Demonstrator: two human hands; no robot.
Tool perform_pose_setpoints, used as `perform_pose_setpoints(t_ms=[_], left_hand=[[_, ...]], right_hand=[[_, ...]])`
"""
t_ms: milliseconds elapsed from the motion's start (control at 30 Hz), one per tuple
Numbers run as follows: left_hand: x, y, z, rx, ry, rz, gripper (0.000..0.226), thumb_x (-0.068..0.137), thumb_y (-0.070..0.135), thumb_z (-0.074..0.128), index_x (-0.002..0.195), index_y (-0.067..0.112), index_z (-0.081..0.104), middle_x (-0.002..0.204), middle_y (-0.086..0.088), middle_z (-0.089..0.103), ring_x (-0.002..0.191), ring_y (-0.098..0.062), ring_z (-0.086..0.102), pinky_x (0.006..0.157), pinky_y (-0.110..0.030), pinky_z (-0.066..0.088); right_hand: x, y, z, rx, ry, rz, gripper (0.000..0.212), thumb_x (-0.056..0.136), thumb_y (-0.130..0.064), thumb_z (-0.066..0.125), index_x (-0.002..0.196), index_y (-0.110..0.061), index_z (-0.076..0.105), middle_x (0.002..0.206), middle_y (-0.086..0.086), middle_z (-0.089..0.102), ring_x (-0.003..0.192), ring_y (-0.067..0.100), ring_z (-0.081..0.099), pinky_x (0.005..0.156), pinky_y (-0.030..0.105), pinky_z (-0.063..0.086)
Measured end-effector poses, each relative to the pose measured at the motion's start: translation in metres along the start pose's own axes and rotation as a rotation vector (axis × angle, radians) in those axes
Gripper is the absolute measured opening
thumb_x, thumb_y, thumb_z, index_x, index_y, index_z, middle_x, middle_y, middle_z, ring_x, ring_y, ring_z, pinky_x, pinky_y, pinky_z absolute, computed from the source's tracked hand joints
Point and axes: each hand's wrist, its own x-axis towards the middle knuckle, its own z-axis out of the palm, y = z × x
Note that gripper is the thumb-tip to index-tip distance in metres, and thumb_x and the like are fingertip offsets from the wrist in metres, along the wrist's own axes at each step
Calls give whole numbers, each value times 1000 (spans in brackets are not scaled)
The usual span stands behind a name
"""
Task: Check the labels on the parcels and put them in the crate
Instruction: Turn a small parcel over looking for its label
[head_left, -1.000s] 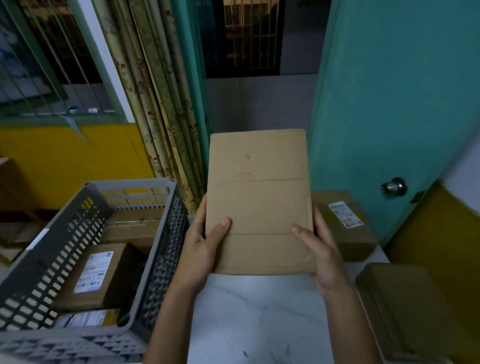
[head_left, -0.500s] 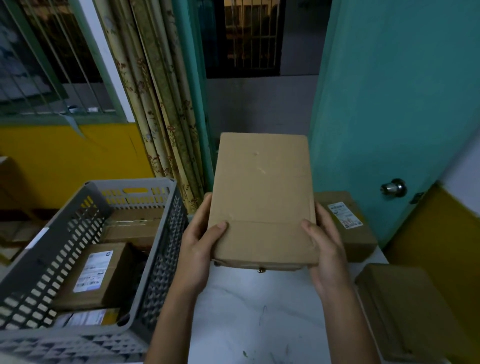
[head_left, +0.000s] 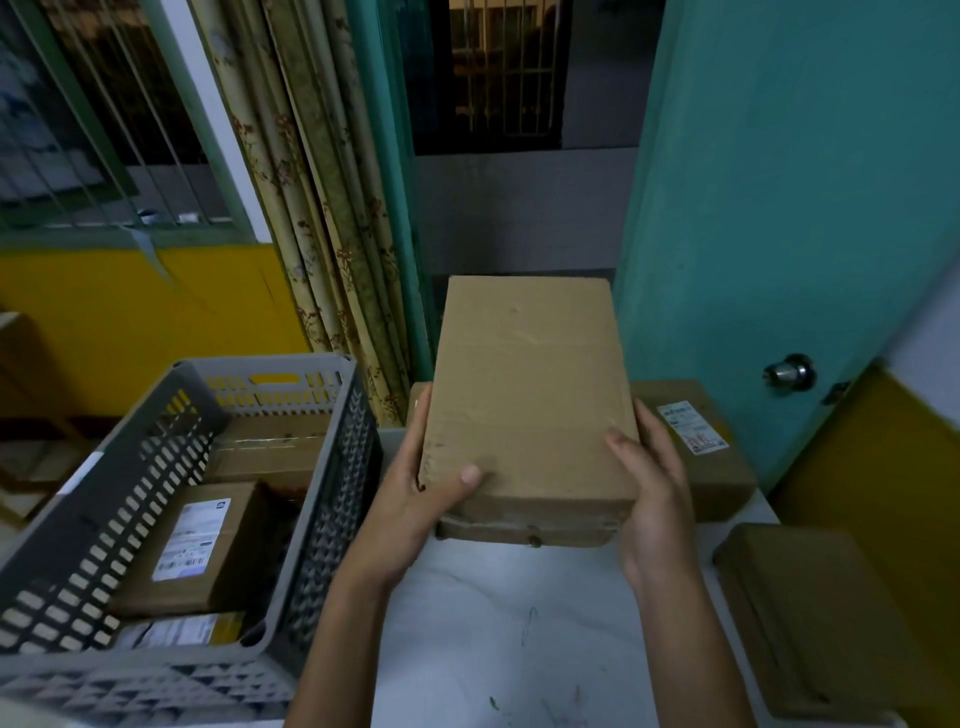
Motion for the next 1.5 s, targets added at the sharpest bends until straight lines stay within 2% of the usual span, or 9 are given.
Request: perform_pose_setpoints(t_ms=[133,233,367,433,567,767,967,1333,1500], left_hand=[[1,-1,0,72,7,47,103,60,42,84,148,51,30,142,22,57,132,-4,55,101,-25,52],[6,0,0,132,177,58,109,57,56,83,154,39,37,154,10,48,140,-10,48,110,-34,48],[12,-2,-2,166,321,22,105,57,74,79,151,39,46,143,8,59,131,-10,55,110,-46,49],[10,-4,-1,204,324,15,110,56,84,75,151,41,44,146,9,57,133,-10,54,111,-48,47],[5,-10,4,208,181,6,104,62,56,89,152,36,41,142,13,59,127,-7,59,104,-39,54],[7,-9,8,134,222,18,89,76,34,83,153,30,38,136,16,60,119,5,60,91,-13,52],[11,-2,11,152,276,69,67,79,38,73,141,29,49,121,23,66,112,10,61,85,-5,48],[5,-11,4,31,172,7,85,76,52,77,151,29,46,134,9,67,122,-12,65,101,-35,55],[6,-10,12,13,237,24,51,85,38,64,135,35,53,115,32,70,109,8,65,86,-9,51]], right_hand=[[1,-5,-2,-44,-14,20,20,91,-39,65,109,-47,66,101,-23,75,112,16,66,95,42,52],[-3,-2,-9,-170,-162,63,46,70,-63,75,111,-50,61,110,-24,72,113,4,65,96,30,51],[-5,7,-12,-355,-223,52,74,63,-62,86,128,-41,58,117,-19,71,113,1,65,94,27,50],[-4,5,-11,-378,-180,26,64,64,-58,83,122,-43,61,111,-23,72,106,-4,66,92,27,51],[-2,-2,-2,-338,-55,-46,41,66,-53,73,104,-44,61,101,-27,68,90,-16,62,82,17,47],[-1,4,-7,-391,-141,-26,70,67,-63,75,130,-46,53,124,-21,65,114,-1,61,95,26,49],[-3,8,-2,-355,-122,-29,49,75,-49,74,121,-46,58,115,-22,68,99,-14,63,86,18,50],[-4,10,-15,-216,-204,-67,56,86,-37,71,139,-40,53,135,-13,66,127,8,60,112,41,43],[-5,8,-6,-260,-164,-122,46,87,-41,65,132,-43,57,128,-21,67,122,0,61,108,31,45]])
